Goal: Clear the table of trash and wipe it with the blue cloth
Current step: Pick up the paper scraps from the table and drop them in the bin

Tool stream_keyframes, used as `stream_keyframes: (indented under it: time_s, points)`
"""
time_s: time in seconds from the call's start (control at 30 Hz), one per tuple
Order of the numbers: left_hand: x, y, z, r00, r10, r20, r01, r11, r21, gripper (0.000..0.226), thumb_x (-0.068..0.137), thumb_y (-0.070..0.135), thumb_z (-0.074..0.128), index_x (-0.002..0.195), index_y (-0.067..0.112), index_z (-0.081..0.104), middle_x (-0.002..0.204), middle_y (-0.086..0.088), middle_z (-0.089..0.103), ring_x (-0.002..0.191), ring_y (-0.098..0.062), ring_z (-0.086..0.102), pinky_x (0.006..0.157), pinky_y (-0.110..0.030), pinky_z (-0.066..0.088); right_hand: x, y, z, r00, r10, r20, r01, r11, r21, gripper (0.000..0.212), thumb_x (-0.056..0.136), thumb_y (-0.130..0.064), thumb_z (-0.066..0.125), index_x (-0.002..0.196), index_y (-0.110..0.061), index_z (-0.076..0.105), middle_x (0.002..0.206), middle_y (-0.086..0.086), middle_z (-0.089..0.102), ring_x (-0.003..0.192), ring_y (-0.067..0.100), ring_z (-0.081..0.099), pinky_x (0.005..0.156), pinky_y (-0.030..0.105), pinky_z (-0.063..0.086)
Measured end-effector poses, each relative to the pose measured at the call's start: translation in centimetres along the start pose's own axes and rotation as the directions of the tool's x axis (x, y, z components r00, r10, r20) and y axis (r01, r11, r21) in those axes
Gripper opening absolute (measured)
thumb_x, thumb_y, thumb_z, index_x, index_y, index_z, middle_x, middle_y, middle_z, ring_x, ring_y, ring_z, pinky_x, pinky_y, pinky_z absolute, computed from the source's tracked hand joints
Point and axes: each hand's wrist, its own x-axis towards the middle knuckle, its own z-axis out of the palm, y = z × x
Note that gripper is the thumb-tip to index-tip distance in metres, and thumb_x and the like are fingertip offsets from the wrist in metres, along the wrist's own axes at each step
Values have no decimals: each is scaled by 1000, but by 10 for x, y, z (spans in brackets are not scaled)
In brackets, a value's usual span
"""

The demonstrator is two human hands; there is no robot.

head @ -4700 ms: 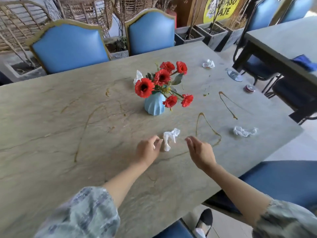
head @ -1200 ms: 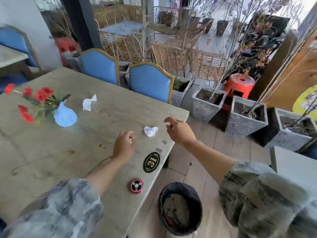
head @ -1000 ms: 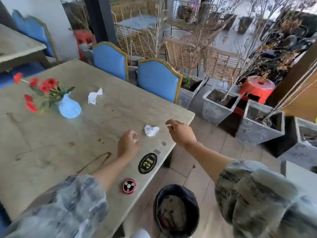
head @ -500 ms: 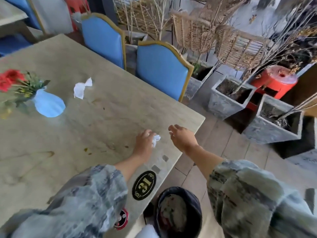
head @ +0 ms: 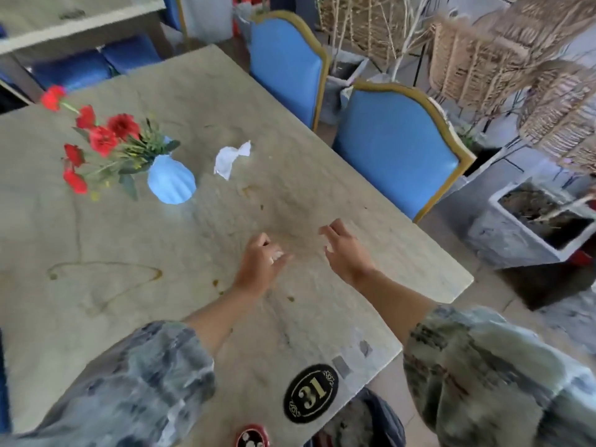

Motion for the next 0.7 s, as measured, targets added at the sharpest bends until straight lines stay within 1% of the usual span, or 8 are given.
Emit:
stream_keyframes:
  time_s: [0.1, 0.2, 0.3, 0.37, 0.43, 0.53, 0.6, 0.7]
  points:
    - [6, -28, -38, 989, -101, -106, 112, 988, 105, 46, 77, 50, 58, 65, 6, 68, 78, -11, 50, 70, -18, 49, 64, -22, 37, 38, -30, 3, 997, -76, 18, 76, 997, 15, 48, 85, 10, 44, 130, -8, 46, 122, 10, 38, 80, 33, 55, 64, 36, 45]
    - [7, -52, -67, 963, -238, -129, 255, 956, 143, 42, 79, 43, 57, 76, 4, 72, 91, -16, 62, 78, -30, 63, 70, -31, 50, 80, -55, 16, 994, -110, 11, 110, 994, 7, 51, 82, 14, 42, 127, -8, 48, 120, 9, 38, 81, 32, 53, 64, 32, 43]
    - [11, -70, -85, 930, -351, -114, 367, 912, 184, 27, 87, 30, 62, 96, 8, 73, 104, -13, 68, 91, -31, 66, 80, -34, 49, 122, -74, 32, 987, -161, 4, 160, 986, 47, 63, 72, 18, 42, 127, -10, 53, 118, 11, 43, 99, 33, 52, 81, 38, 49]
    - [17, -81, -89, 929, -357, -100, 370, 910, 188, 19, 89, 24, 62, 100, 11, 73, 102, -11, 70, 92, -30, 67, 82, -34, 48, 149, -86, 40, 981, -191, -16, 191, 981, 36, 67, 67, 17, 43, 126, -11, 56, 119, 14, 46, 110, 33, 46, 91, 39, 44]
    - [23, -95, -87, 928, -358, -103, 371, 910, 183, 18, 89, 22, 62, 101, 14, 72, 99, -10, 71, 90, -30, 68, 82, -35, 51, 172, -97, 45, 981, -194, -25, 194, 981, -15, 66, 65, 15, 44, 124, -12, 55, 122, 13, 48, 115, 33, 41, 94, 37, 36]
    - [33, -114, -80, 934, -344, -91, 356, 908, 220, 24, 89, 23, 61, 111, 18, 70, 97, -8, 70, 86, -30, 68, 77, -35, 51, 207, -108, 60, 986, -165, -30, 163, 985, -50, 72, 67, 12, 45, 133, -15, 44, 129, 12, 45, 120, 32, 38, 98, 37, 30]
    - [36, -127, -74, 948, -308, -85, 319, 911, 261, 26, 89, 23, 61, 114, 19, 69, 92, -7, 68, 80, -30, 67, 70, -34, 52, 231, -114, 74, 993, -122, -12, 121, 992, -21, 77, 71, 11, 46, 142, -17, 35, 141, 14, 36, 130, 35, 30, 108, 41, 26]
    - [41, -147, -67, 963, -250, -97, 268, 920, 287, 24, 88, 23, 64, 111, 19, 70, 83, -5, 67, 72, -28, 66, 61, -32, 52, 269, -122, 91, 996, -85, 17, 84, 996, 18, 79, 78, 12, 48, 146, -22, 27, 153, 17, 16, 140, 40, 12, 115, 47, 17]
